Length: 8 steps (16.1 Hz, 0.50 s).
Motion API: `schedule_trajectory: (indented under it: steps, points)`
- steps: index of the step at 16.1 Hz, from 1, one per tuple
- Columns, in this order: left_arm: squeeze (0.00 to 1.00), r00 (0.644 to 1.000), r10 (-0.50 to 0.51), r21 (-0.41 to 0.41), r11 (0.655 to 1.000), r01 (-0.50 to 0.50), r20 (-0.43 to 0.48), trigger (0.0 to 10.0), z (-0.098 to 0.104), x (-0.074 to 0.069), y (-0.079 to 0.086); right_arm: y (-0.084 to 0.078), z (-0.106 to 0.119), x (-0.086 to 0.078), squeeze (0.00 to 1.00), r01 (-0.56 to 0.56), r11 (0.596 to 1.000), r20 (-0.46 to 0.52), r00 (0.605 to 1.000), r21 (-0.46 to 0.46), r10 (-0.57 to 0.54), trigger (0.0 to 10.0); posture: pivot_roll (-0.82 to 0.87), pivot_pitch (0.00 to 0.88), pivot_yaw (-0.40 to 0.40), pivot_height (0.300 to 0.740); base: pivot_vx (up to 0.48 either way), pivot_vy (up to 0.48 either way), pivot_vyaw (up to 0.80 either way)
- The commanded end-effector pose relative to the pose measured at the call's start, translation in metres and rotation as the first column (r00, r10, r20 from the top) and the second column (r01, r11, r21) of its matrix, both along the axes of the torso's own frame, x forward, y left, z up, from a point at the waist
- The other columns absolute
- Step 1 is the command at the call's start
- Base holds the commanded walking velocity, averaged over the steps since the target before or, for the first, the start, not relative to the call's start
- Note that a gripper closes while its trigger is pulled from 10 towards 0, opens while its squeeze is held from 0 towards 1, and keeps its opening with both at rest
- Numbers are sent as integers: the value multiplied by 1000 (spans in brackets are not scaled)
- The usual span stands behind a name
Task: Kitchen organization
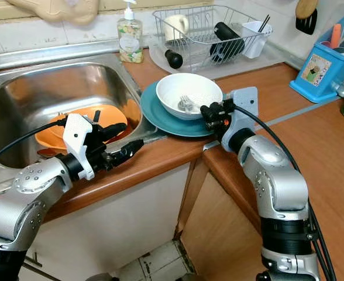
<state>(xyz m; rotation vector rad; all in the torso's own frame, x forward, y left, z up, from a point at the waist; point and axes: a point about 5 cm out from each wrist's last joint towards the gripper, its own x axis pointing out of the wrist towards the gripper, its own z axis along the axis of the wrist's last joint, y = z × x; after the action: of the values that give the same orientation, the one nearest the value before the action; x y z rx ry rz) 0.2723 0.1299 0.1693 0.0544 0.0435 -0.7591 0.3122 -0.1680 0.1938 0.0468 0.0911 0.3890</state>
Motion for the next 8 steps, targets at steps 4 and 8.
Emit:
schedule_trajectory:
  steps: [4,8]
  points:
    - [0,1000,-20,3,1000,20,22,10000,6,0,-4,-6,11,1,0,20,1000,39,999,16,-21,0,-153,0,-7,740,0,0,0]
    - [0,996,-30,58,998,25,87,10000,16,7,-6,-7,34,0,0,4,1000,108,994,21,-7,0,-156,0,-4,740,0,0,0]
